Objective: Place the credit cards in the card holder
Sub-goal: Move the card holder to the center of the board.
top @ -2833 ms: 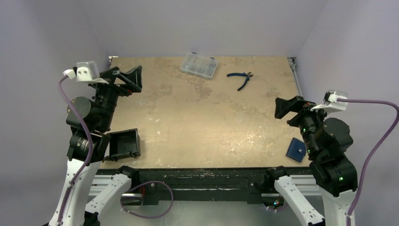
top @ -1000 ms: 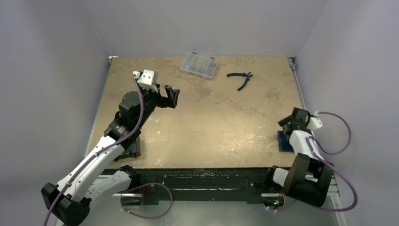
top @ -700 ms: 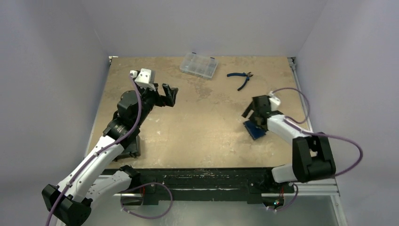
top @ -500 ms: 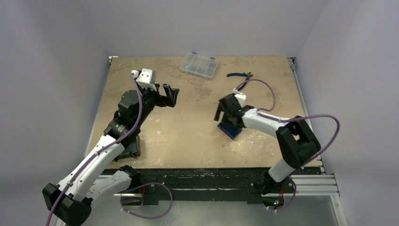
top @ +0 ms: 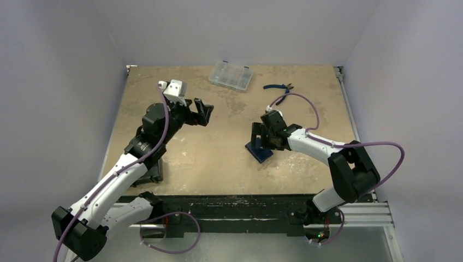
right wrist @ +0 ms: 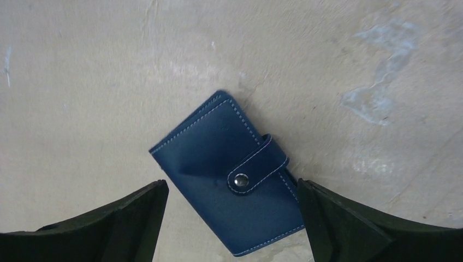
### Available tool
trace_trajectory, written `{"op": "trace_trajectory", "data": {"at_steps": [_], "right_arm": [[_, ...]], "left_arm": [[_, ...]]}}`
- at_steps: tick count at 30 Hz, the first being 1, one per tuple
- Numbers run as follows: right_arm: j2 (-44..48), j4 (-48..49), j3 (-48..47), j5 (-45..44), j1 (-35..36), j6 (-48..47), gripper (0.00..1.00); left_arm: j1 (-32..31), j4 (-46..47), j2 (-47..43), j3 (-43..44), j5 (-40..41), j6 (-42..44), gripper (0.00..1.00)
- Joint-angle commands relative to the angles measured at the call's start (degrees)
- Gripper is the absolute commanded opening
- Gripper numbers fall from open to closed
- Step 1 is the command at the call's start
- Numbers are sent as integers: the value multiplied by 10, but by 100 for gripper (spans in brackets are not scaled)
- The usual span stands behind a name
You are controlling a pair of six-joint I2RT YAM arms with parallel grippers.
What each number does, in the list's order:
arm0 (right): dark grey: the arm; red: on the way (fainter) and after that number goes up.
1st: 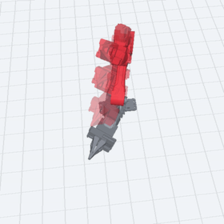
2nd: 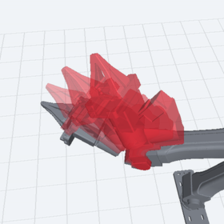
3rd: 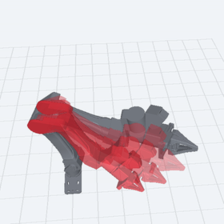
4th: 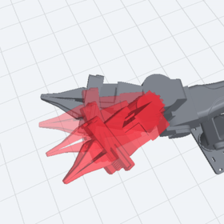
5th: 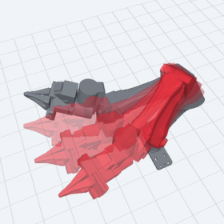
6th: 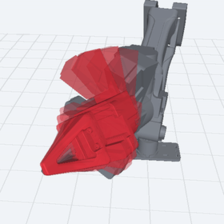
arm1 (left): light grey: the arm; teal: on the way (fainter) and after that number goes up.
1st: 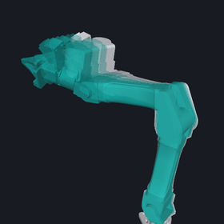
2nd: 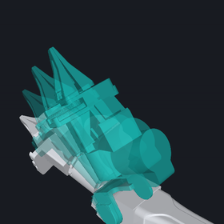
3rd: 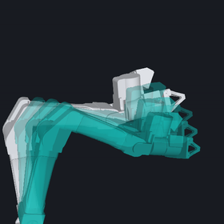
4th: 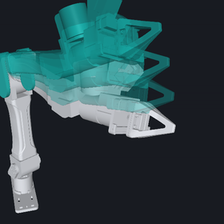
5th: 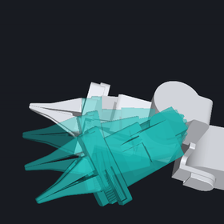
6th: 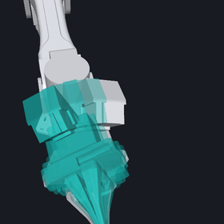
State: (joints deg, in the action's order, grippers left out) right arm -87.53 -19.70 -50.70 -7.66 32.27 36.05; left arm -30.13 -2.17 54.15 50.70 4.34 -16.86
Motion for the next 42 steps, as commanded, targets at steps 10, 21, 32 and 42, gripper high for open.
{"op": "trace_trajectory", "data": {"at_steps": [10, 21, 32, 42], "right_arm": [[20, 162, 74, 137, 102, -2, 80], [52, 96, 58, -6, 106, 68, 72], [0, 201, 77, 56, 81, 153, 53], [-37, 84, -23, -54, 66, -8, 48]], "left_arm": [[-6, -81, 98, -30, -187, -154, 89], [-6, -25, 282, -41, -334, -186, 80], [-10, -101, 477, 72, -331, -126, 68], [-15, -112, 443, 106, -351, -136, 43]]}}
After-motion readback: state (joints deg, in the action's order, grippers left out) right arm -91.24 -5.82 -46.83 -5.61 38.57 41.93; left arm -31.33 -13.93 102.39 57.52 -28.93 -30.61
